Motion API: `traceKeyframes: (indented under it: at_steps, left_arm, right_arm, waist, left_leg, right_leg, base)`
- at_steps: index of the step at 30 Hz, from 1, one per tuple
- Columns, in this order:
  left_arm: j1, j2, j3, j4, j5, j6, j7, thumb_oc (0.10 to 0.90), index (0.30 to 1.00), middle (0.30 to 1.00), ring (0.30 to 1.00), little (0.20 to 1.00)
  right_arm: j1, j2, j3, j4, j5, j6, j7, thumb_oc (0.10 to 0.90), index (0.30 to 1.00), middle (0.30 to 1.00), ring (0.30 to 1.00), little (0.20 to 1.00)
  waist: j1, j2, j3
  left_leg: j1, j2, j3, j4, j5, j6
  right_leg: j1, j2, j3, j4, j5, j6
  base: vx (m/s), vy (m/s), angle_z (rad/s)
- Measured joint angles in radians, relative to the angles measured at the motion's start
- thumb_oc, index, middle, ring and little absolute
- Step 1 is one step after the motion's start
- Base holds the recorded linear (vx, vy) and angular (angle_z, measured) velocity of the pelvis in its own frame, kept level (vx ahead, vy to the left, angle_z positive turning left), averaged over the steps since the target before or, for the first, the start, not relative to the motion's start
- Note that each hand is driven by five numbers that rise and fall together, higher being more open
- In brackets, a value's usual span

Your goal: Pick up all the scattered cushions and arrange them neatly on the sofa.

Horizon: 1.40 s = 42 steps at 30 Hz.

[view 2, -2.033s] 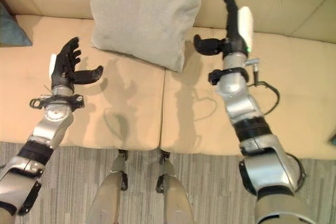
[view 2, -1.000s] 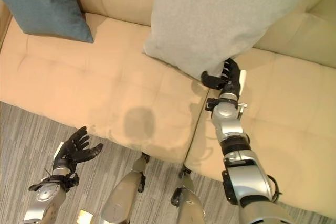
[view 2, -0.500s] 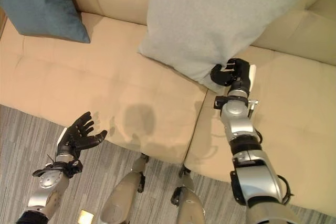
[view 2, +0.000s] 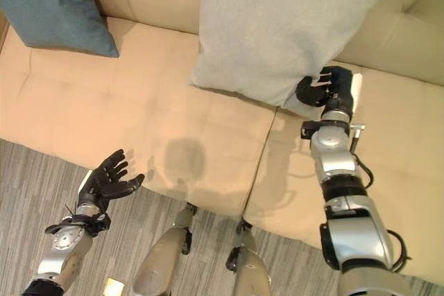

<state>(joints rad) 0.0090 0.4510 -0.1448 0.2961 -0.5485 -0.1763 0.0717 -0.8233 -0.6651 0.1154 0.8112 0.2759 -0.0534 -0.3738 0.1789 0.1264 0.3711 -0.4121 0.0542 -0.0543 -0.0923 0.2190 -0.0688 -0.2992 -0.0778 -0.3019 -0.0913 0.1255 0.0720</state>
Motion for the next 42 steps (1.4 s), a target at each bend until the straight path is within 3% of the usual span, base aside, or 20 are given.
traceKeyframes:
  at_steps: [4,5,17,22,24,26,28,31,34,37,42]
  left_arm:
    - [0.000,0.005,-0.001,0.000,0.000,0.000,0.000,0.800,0.900,0.900,0.900,0.900]
    - [0.000,0.006,-0.001,0.000,0.000,0.000,0.000,0.800,0.900,0.900,0.900,0.900]
    - [0.003,0.006,-0.004,-0.001,0.000,0.000,-0.002,0.800,0.900,0.900,0.900,0.900]
    - [0.046,0.007,0.011,-0.035,0.000,0.002,-0.018,0.800,0.900,0.900,0.900,0.900]
    - [0.054,0.005,0.012,-0.038,0.001,0.007,-0.019,0.800,0.900,0.900,0.900,0.900]
    - [0.070,0.004,0.012,-0.038,0.003,0.013,-0.019,0.800,0.900,0.900,0.900,0.900]
    - [0.114,-0.014,0.040,-0.041,0.022,0.030,-0.020,0.800,0.900,0.900,0.900,0.900]
    - [0.153,-0.018,0.051,-0.040,0.042,0.034,-0.021,0.800,0.900,0.900,0.900,0.900]
    - [0.182,-0.018,0.059,-0.037,0.094,0.050,-0.023,0.800,0.900,0.900,0.900,0.900]
    - [0.236,-0.030,0.090,0.002,0.178,0.065,-0.038,0.800,0.900,0.900,0.900,0.900]
    - [0.227,-0.083,0.088,0.163,0.254,0.078,-0.038,0.800,0.900,0.900,0.900,0.900]
  right_arm:
    - [-0.001,-0.003,0.007,0.001,-0.005,0.000,0.000,0.400,0.300,0.300,0.300,0.300]
    - [-0.001,-0.003,0.007,0.002,-0.005,0.000,0.000,0.800,0.900,0.900,0.900,0.900]
    - [0.020,-0.013,0.026,-0.017,-0.017,0.000,0.009,0.800,0.900,0.900,0.900,0.900]
    - [0.184,-0.071,-0.012,-0.174,-0.074,-0.001,0.034,0.800,0.900,0.900,0.900,0.900]
    - [0.274,-0.075,-0.079,-0.291,-0.081,-0.018,0.044,0.800,0.900,0.900,0.900,0.900]
    - [0.371,-0.051,-0.119,-0.383,-0.099,-0.029,0.049,0.800,0.900,0.900,0.900,0.900]
    - [0.542,0.025,-0.147,-0.481,-0.133,-0.034,0.105,0.800,0.900,0.900,0.900,0.900]
    - [0.651,0.084,-0.153,-0.489,-0.159,-0.029,0.154,0.800,0.900,0.900,0.900,0.900]
    - [0.769,0.115,-0.150,-0.473,-0.220,-0.033,0.194,0.800,0.900,0.900,0.900,0.900]
    - [0.886,0.168,-0.146,-0.392,-0.269,-0.024,0.243,0.800,0.900,0.900,0.900,0.900]
    - [0.925,0.228,-0.136,-0.191,-0.275,-0.020,0.255,0.800,0.900,0.900,0.900,0.900]
  waist:
    - [0.000,0.000,0.000]
    - [0.000,0.000,0.000]
    - [-0.021,-0.005,0.003]
    - [-0.038,-0.036,0.015]
    - [-0.052,-0.044,0.015]
    - [-0.061,-0.058,0.009]
    - [-0.084,-0.097,-0.013]
    - [-0.100,-0.123,-0.044]
    - [-0.117,-0.130,-0.075]
    - [-0.154,-0.128,-0.143]
    - [-0.182,-0.122,-0.214]
  left_leg:
    - [0.000,0.001,0.001,0.000,0.000,0.000]
    - [0.000,0.000,0.001,0.000,0.000,0.000]
    - [0.024,0.001,0.001,0.000,0.000,0.000]
    - [0.088,-0.001,0.003,0.000,-0.001,0.000]
    - [0.105,0.002,0.006,0.000,-0.008,0.008]
    - [0.127,0.001,0.011,-0.001,-0.012,0.010]
    - [0.175,0.001,0.025,-0.001,-0.027,0.019]
    - [0.202,-0.001,0.049,-0.001,-0.045,0.018]
    - [0.232,-0.005,0.065,-0.001,-0.055,0.027]
    - [0.288,-0.009,0.080,-0.001,-0.075,0.030]
    - [0.344,-0.001,0.102,-0.002,-0.092,0.024]
  right_leg:
    - [0.000,0.001,0.001,0.000,0.000,0.000]
    - [0.000,0.000,0.000,0.000,0.000,0.000]
    - [0.024,0.001,0.000,0.000,0.000,0.000]
    - [0.091,-0.002,0.006,0.000,-0.006,0.008]
    - [0.107,0.000,0.007,0.000,-0.007,0.009]
    - [0.127,0.000,0.012,0.000,-0.008,0.010]
    - [0.166,-0.003,0.028,0.000,-0.014,0.014]
    - [0.182,-0.012,0.049,0.000,-0.021,0.016]
    - [0.204,-0.017,0.064,0.000,-0.022,0.016]
    - [0.251,-0.019,0.076,-0.001,-0.033,0.022]
    - [0.294,-0.014,0.093,-0.004,-0.048,0.026]
  base:
    - [0.00,0.000,0.00]
    - [0.00,0.000,0.00]
    - [0.01,0.002,0.00]
    - [0.01,0.002,0.03]
    - [0.02,0.009,-0.01]
    - [0.02,0.010,-0.09]
    - [0.05,0.028,-0.18]
    - [0.02,0.025,-0.19]
    - [0.04,0.013,-0.14]
    - [0.02,-0.002,-0.17]
    - [0.01,-0.037,-0.14]
